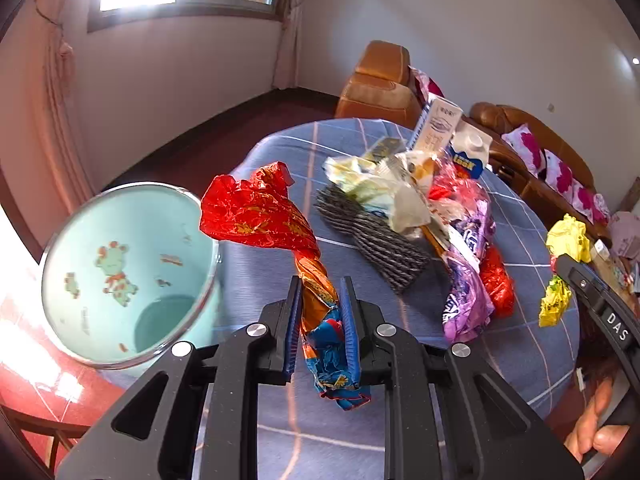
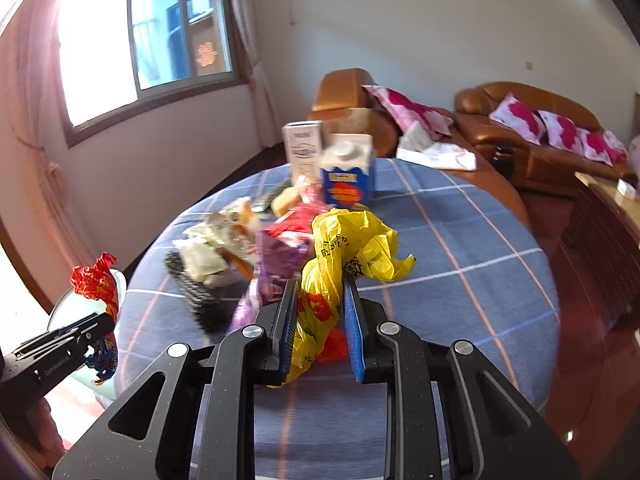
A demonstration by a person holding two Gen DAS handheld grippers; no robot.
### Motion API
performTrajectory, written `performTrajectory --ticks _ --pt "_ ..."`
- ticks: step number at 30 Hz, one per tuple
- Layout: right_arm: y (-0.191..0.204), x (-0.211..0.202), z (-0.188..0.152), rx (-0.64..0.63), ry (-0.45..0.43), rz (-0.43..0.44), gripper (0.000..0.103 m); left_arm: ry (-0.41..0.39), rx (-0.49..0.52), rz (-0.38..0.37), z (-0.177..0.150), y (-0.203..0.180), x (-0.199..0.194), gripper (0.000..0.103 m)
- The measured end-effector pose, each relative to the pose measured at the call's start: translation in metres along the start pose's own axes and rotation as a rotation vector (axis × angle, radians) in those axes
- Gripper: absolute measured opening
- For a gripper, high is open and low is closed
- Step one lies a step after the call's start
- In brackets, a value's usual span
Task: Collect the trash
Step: 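Carry both wrappers over the blue bin and open both tools to drop them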
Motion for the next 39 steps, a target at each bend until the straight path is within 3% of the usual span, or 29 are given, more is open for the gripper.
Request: performTrajectory --ticks 10,14,26,39 --pt "0.107 0.016 0.000 -0.099 0.041 0.225 0.023 -0.070 -0.016 0.212 0.007 0.092 -0.053 0.019" --pt "0.154 0.022 -0.004 -0.153 0.057 0.307 0.023 -0.070 -0.065 0.267 0.009 0.131 -0.061 0.019" --pt "0.258 0.061 -0.039 -0.283 0.156 0.469 0.024 -0.015 -0.107 0.274 -0.002 0.168 -0.040 0.019" --pt "0.299 0.104 -0.071 -0.319 0.286 0.513 0.026 0.074 -0.135 0.265 -0.018 0.193 -0.004 0.020"
Point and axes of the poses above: each gripper's, at about its wrist camera, not at the fingertips, and x roughly the way its jaws point, y to its left, z to its top, the point moved 6 cm from there along x, roughly the way its jaws point, and after that the axes turned 7 degrees about -y, right-handed, at the moved point
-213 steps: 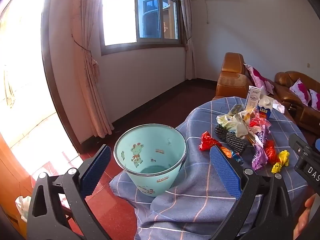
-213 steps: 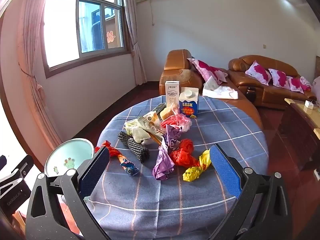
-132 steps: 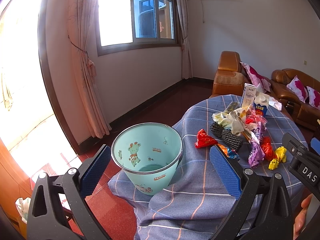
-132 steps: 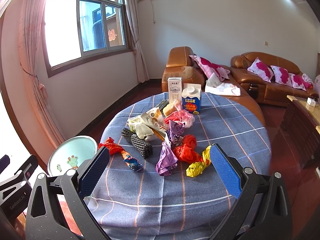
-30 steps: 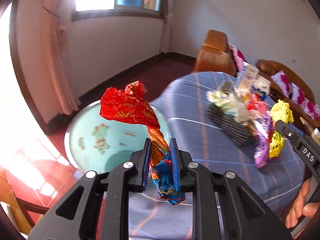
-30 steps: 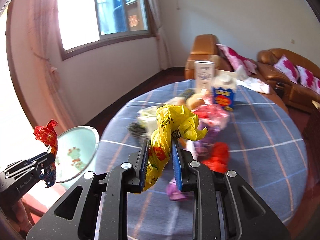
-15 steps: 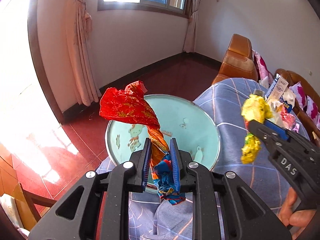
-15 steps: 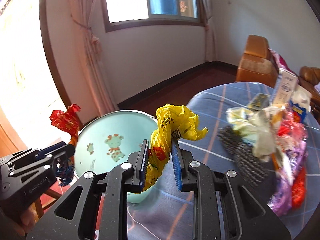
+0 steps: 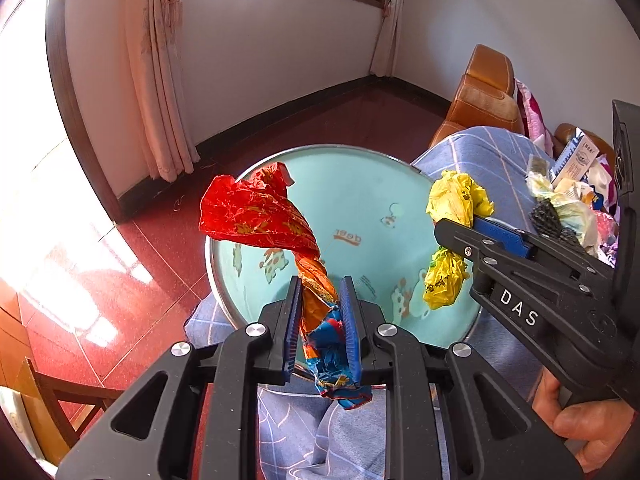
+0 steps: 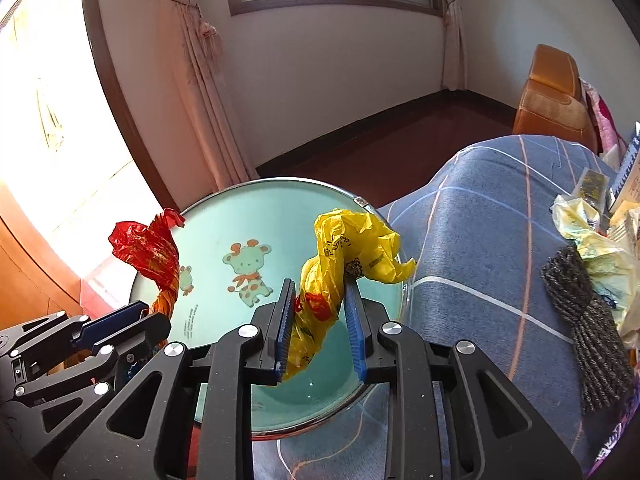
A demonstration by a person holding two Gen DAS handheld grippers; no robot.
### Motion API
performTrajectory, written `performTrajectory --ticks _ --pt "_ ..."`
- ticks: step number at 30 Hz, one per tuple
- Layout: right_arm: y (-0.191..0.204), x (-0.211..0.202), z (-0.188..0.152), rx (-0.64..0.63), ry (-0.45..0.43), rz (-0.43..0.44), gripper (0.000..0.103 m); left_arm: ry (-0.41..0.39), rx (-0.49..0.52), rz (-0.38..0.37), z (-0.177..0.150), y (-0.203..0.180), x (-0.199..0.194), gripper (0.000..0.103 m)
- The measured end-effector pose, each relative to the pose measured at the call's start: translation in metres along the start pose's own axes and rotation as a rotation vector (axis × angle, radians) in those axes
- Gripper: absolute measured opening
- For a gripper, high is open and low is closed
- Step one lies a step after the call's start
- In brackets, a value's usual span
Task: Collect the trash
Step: 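Carry both wrappers over the blue bin and open both tools to drop them, then grasp the red plastic bag with the right tool while the left tool grasps the purple wrapper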
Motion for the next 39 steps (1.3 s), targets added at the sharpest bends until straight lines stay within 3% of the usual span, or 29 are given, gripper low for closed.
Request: performTrajectory --ticks 3,5,7,15,35,39 --pt "-0.002 0.005 -0.002 0.015 0.010 0.004 0.037 0.008 -0.005 0.014 -0.003 0.004 0.004 0.021" --pt "-0.002 0.004 -0.002 0.016 0.011 0.003 0.038 0.007 -0.005 0.025 -0.003 0.005 0.004 0.023" --pt "-0.002 0.001 -0.001 0.020 0.003 0.000 0.049 0.005 -0.004 0.040 -0.003 0.007 0.002 0.036" --pt "-0.010 -0.034 0.012 0.046 -0.070 -0.035 0.077 -0.041 -0.022 0.116 0.004 0.014 -0.019 0.062" --pt "-0.063 -0.097 -0.007 0.110 -0.113 -0.202 0.083 -0.112 0.069 0.139 0.008 -0.036 -0.066 0.069" --pt "-0.075 -0.116 -0.008 0.115 -0.143 -0.225 0.087 -0.122 0.080 0.144 0.006 -0.049 -0.070 0.077"
Point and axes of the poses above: each gripper's, at about its wrist camera, not at the fingertips, and x roughly the way its jaws point, y to its left, z to its top, the point moved 6 cm from there along x, roughly the way its jaws point, and after that the axes turned 7 degrees about -y, right-handed, at the moved point
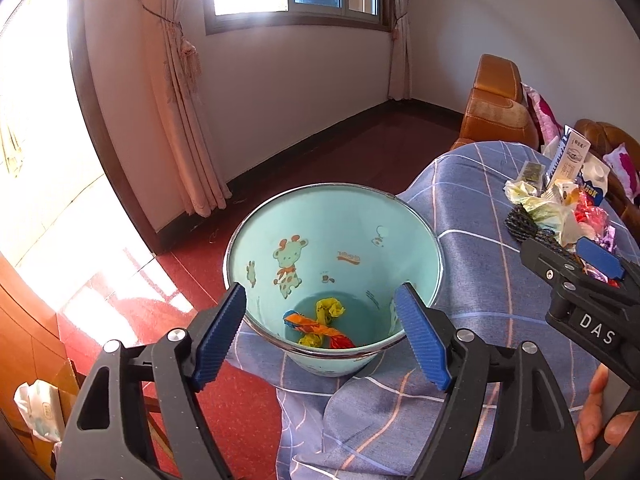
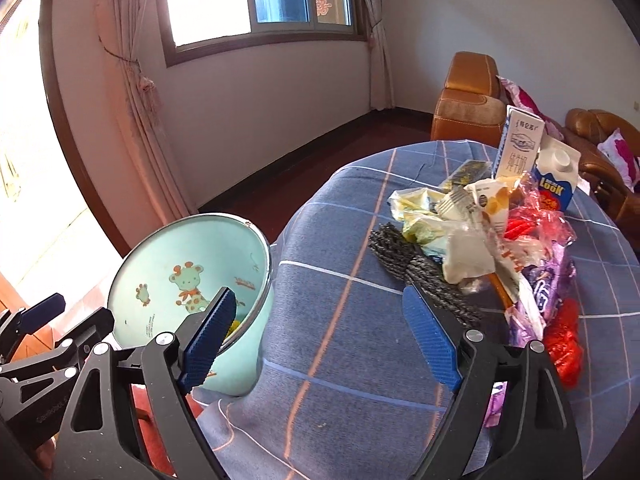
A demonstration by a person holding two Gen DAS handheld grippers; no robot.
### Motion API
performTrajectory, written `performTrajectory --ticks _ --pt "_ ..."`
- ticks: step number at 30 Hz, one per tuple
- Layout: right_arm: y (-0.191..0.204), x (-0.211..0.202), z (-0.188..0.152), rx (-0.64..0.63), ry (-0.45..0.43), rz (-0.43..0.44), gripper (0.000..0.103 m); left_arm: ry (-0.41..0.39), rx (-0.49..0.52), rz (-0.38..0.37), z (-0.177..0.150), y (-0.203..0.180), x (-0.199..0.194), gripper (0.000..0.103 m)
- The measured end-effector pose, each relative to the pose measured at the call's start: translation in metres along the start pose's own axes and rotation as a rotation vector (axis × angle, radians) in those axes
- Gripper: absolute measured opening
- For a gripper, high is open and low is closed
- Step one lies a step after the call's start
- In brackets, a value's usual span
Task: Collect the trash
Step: 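Grasp the red plastic bag with the right tool while the left tool grasps the purple wrapper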
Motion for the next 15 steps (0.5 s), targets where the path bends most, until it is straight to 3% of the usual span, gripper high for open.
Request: performTrajectory --ticks 11,15 --pt "-0.065 -0.039 -0.010 0.072 -0.055 -0.116 0.086 -0.016 0.063 -0.078 -0.005 -0.049 -0.016 0.078" --pt "-0.101 -0.054 -0.017 0.115 -0.065 -0.177 0.081 -0.015 0.091 -0.121 -0.009 -0.072 -0.018 0.078"
Point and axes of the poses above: each gripper's, at about its wrist camera, not at the fingertips, and x roughly the way its jaws point, y to its left, z to its top, the point moved 6 cm from there along x, roughly the way its jaws point, and after that the axes turned 7 degrees about -y, right-handed, at the moved point
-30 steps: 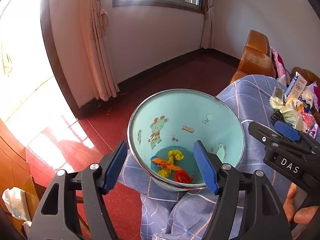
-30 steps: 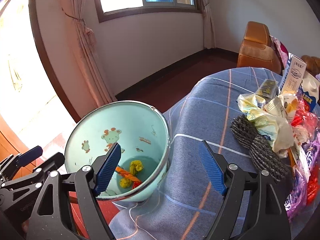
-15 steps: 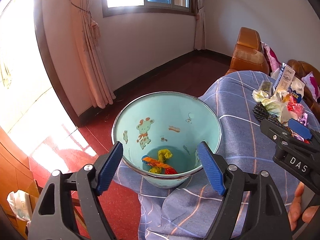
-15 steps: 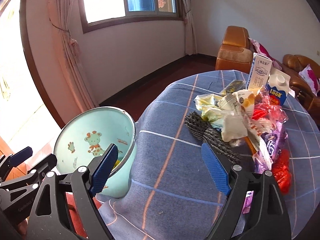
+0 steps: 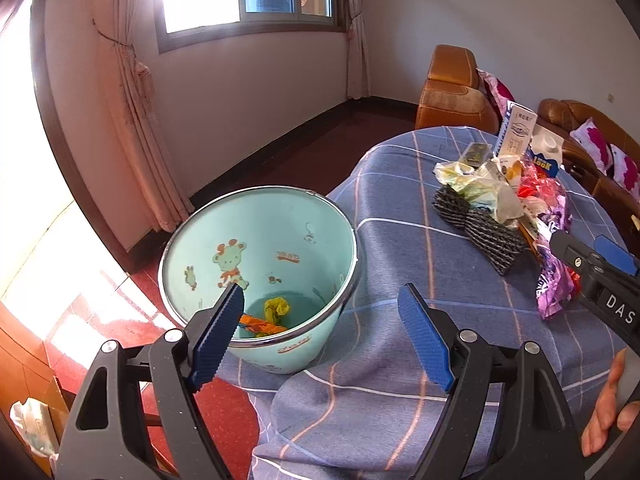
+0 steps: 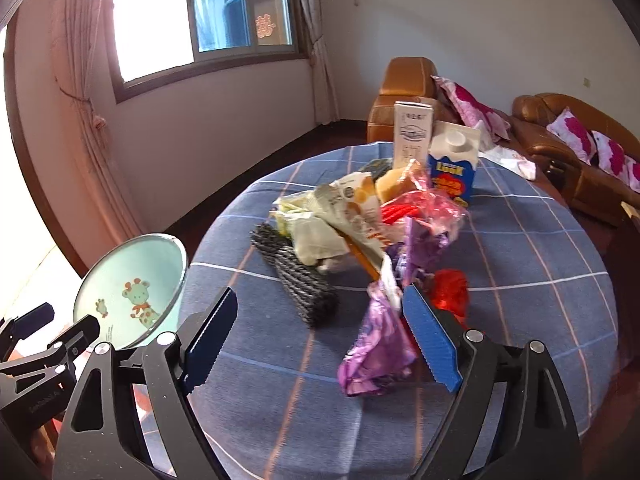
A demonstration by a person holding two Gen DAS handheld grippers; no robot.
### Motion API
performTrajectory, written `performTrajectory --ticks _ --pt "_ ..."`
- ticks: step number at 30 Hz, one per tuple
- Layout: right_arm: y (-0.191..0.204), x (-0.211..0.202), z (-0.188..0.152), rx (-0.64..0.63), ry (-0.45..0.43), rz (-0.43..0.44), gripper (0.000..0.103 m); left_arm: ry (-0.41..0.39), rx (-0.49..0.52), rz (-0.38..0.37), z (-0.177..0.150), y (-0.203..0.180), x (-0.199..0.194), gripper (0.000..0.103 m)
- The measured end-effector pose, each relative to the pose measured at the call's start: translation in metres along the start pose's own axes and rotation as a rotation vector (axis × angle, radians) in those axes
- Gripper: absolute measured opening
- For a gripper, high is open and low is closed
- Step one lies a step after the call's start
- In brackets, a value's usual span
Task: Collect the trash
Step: 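Grasp the red plastic bag with the right tool while the left tool grasps the purple wrapper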
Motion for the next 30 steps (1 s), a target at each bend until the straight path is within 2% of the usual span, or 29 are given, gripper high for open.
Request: performTrajectory --ticks 4,9,14,17,23,25,28,30 --pt "-0.037 -0.003 -0.008 0.039 0.015 -0.056 0.074 0.010 0.028 -0.055 -0.004 -0.025 0.002 0.078" --pt "-0.081 0.003 -0.014 0.103 0.037 -0.113 0.065 0.017 0.054 -0.087 -0.005 -0.049 0.002 0.078" --pt "-0.097 0.022 -0.017 0.160 0.092 -0.095 0.065 0.028 0.074 -0.116 -0.006 -0.069 0.007 0.077" --pt "-0.094 0.038 -0.022 0.171 0.146 -0.047 0.064 0.030 0.089 -0.128 -0.005 -0.079 0.009 0.077" --pt "-0.089 0.054 -0.037 0.200 0.230 0.024 0.040 0.031 0.114 -0.142 -0.004 -0.094 0.011 0.077" --pt "-0.089 0.052 -0.038 0.195 0.224 0.029 0.029 0.037 0.115 -0.153 -0.005 -0.099 0.012 0.077" --pt "-0.091 0.047 -0.037 0.190 0.216 0.039 0.021 0.047 0.110 -0.178 -0.005 -0.106 0.015 0.077" --pt "-0.095 0.038 -0.034 0.181 0.187 0.020 0.020 0.045 0.111 -0.194 -0.005 -0.114 0.015 0.077"
Point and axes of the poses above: each gripper's, at about its wrist camera, not at the fingertips, and x roughly the way its jaws point, y to its left, z to its top, the point moved 6 cm from there along x, roughly the way its jaws point, and after that the axes turned 7 degrees about -y, right-handed, at the moved point
